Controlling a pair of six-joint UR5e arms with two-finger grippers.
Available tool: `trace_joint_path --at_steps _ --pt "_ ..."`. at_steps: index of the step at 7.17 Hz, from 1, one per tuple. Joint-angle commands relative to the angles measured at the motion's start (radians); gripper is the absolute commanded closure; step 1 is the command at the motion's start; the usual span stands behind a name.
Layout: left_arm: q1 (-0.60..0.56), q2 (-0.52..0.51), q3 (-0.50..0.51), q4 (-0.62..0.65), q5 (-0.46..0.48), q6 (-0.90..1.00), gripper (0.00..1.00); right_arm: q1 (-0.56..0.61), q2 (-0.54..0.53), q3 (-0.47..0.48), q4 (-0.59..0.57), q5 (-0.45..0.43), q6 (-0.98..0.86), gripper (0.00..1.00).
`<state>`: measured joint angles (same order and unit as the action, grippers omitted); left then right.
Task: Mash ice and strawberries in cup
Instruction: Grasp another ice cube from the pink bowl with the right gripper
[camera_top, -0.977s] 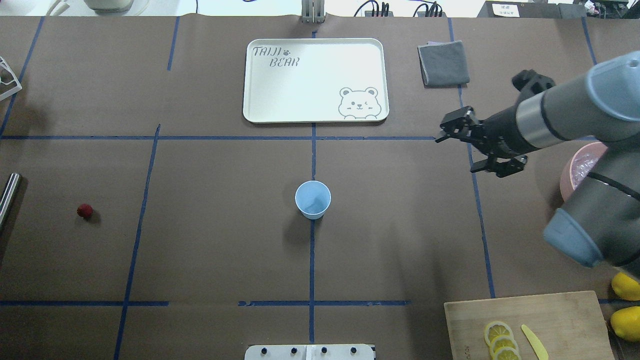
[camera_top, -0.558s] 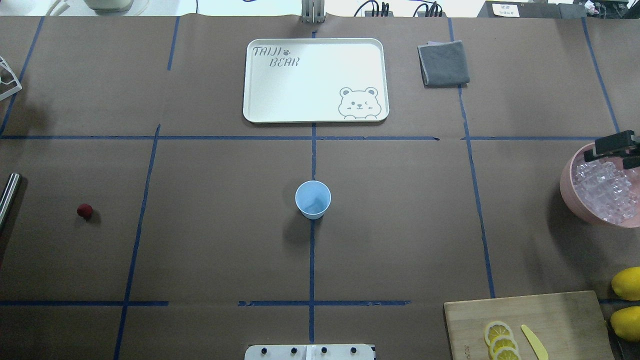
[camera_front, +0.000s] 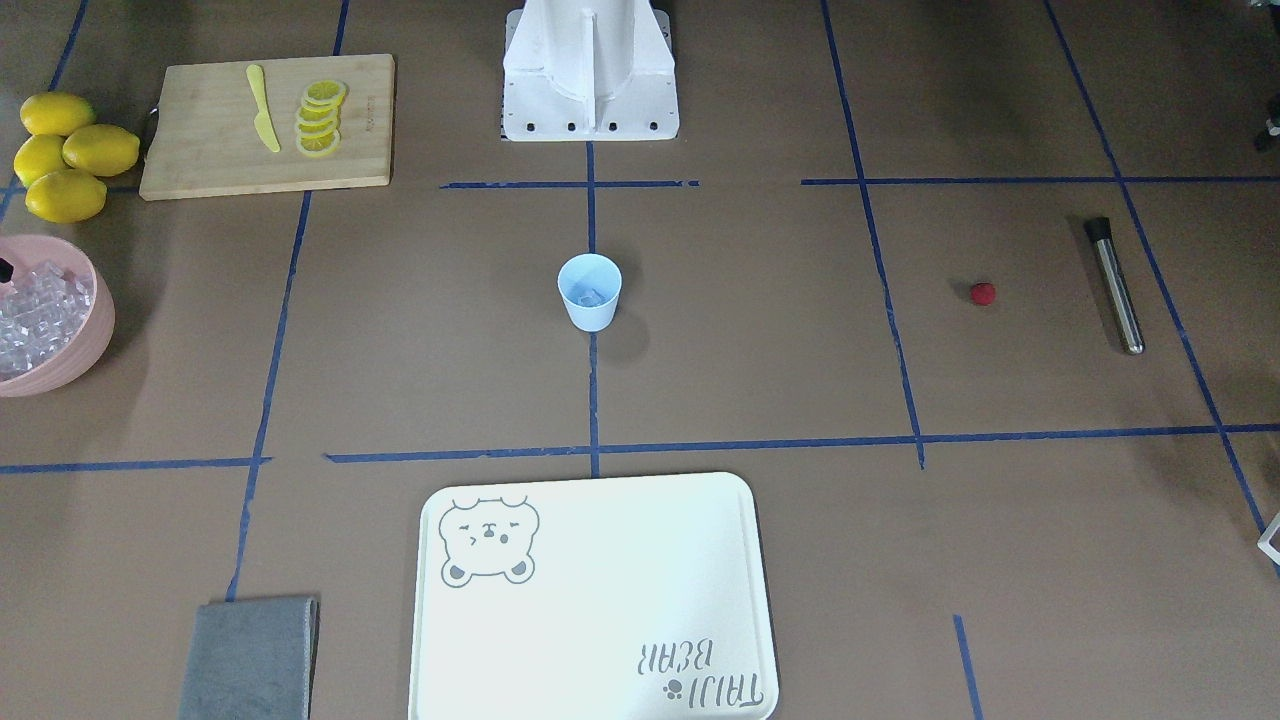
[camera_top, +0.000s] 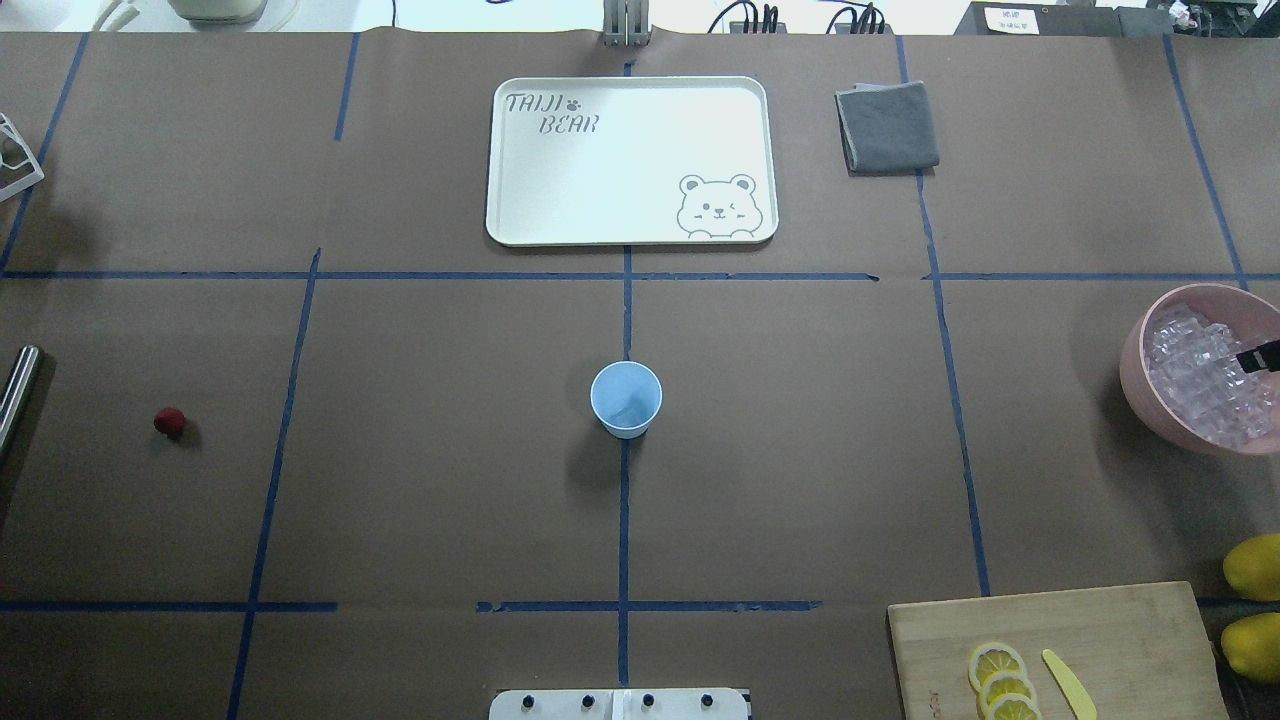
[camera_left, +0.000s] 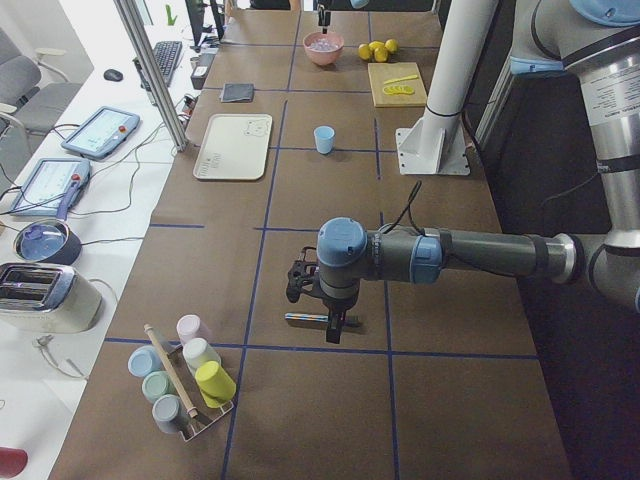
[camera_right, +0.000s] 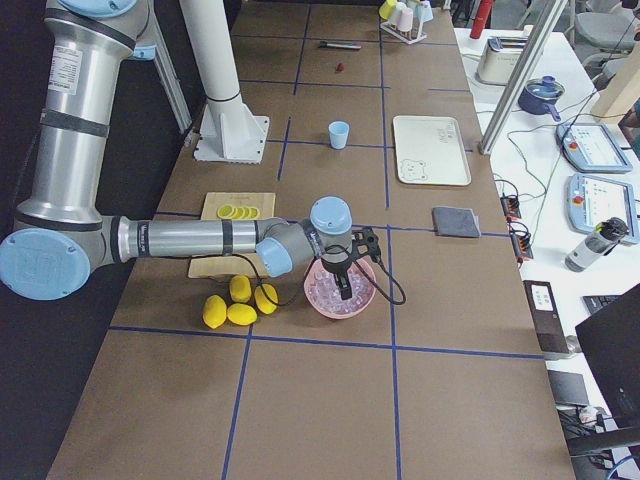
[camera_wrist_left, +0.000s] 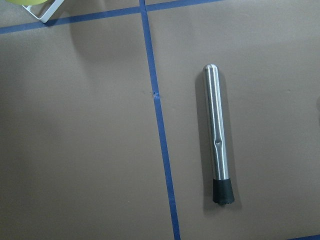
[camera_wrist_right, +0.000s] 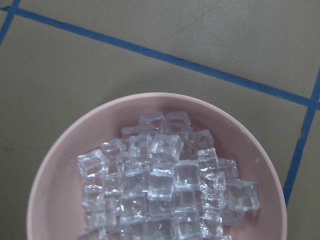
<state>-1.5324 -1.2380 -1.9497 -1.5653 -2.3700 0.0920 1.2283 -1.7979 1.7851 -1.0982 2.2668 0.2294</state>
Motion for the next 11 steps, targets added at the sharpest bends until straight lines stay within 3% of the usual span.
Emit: trace_joint_path --at_steps 1,5,7,11 --pt "0.0 0.0 0.0 0.001 0.0 0.0 0.0 -0.039 -0.018 -0.001 0.0 -0.072 -0.027 0.0" --pt "-0.002 0.015 -0.009 -0.001 0.0 0.0 0.0 -0.111 -0.002 -0.006 0.0 -0.079 -0.027 0.1" --pt "-0.002 0.026 -0.017 -0.004 -0.052 0.0 0.0 -0.113 -0.006 -0.01 0.0 -0.081 -0.05 0.14" --pt "-0.002 0.028 -0.026 -0.004 -0.052 0.0 0.0 -0.115 0.002 -0.023 0.0 -0.118 -0.061 0.24"
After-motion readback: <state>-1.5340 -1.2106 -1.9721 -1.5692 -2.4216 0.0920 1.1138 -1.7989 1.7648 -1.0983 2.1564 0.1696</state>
